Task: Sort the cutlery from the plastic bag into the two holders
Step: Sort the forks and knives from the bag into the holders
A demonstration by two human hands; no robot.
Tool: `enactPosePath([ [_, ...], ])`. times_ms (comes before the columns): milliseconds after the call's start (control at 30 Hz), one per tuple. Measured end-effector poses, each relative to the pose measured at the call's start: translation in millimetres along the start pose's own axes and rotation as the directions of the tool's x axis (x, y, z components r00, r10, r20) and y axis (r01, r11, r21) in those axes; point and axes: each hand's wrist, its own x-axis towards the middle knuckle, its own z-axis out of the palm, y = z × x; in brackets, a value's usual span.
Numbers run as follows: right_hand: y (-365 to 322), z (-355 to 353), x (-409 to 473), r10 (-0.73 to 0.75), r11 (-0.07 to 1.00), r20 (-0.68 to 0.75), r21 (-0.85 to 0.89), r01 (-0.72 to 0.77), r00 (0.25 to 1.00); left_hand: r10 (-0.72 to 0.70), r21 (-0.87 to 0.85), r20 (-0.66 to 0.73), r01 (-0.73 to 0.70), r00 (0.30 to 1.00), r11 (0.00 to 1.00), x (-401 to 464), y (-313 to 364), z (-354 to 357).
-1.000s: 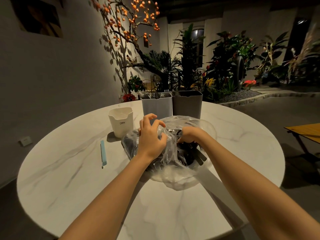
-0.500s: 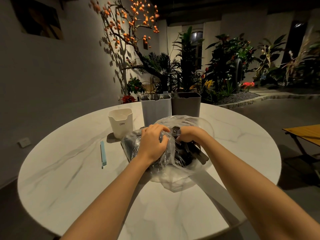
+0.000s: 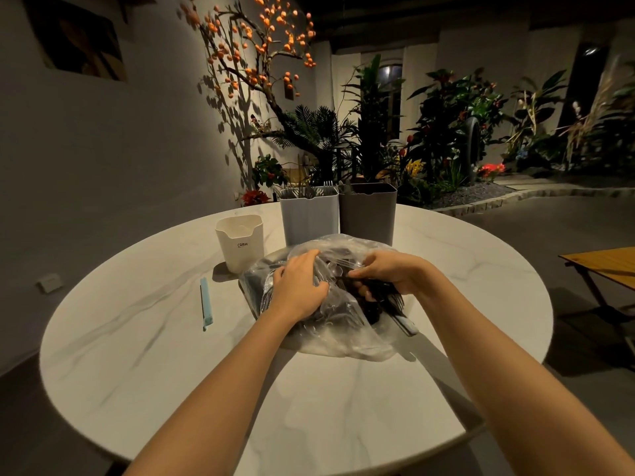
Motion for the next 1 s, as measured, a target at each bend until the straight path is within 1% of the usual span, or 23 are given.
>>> enactPosePath([
  [67,-1,-2,-10,0.023,0.997,0.071,0.068,-0.028,0.997,-0.024,0.001,0.040,0.024,0.999,1.000,2,-3,0],
  [133,0,-3,-16,0.057,0.993,0.091,0.101,-0.066,0.994,-0.035,-0.028,0.053,0.037,0.998,0.999,3,-4,0],
  [200,1,-2,-19,0.082,0.995,0.101,0.040,-0.086,0.992,-0.019,-0.021,0.069,0.020,0.997,1.000,2,-2,1],
  [300,-1,-2,-24,0.079,0.993,0.088,-0.091,-0.071,0.993,-0.014,0.027,0.108,0.012,0.994,1.000,0,-2,1],
  [400,-1,-3,-30,0.052,0.994,0.128,-0.100,-0.039,0.990,-0.028,0.038,0.105,0.025,0.994,0.999,-1,-1,-1],
  [467,1,-7,-31,0.039,0.995,0.139,-0.102,-0.025,0.989,-0.045,0.015,0.085,0.044,0.995,0.999,-2,2,-1],
  [533,5,-11,-30,0.022,0.998,0.145,-0.069,-0.012,0.989,-0.049,-0.048,0.039,0.051,0.998,0.998,-3,2,-1],
  [600,9,-15,-30,-0.002,1.000,0.191,-0.008,0.004,0.982,-0.036,-0.181,-0.030,0.030,0.999,0.983,-4,1,-2],
  [667,13,-18,-32,-0.039,0.999,0.259,0.027,0.033,0.965,-0.047,-0.335,-0.086,0.015,0.995,0.942,-3,2,-3],
  [700,15,-19,-32,-0.062,0.998,0.286,0.038,0.053,0.956,-0.056,-0.383,-0.107,0.011,0.993,0.924,-4,4,-5],
  [767,16,-19,-32,-0.110,0.993,0.312,0.067,0.094,0.944,-0.040,-0.418,-0.152,-0.027,0.988,0.908,-5,7,-9],
  [867,14,-18,-32,-0.180,0.983,0.310,0.094,0.158,0.934,-0.016,-0.429,-0.218,-0.081,0.976,0.900,-5,8,-10],
  [933,12,-17,-31,-0.219,0.975,0.321,0.113,0.192,0.922,-0.036,-0.456,-0.255,-0.088,0.966,0.886,-4,8,-10],
  [1000,10,-15,-30,-0.240,0.970,0.328,0.125,0.210,0.914,-0.057,-0.485,-0.264,-0.081,0.963,0.871,-3,12,-12],
])
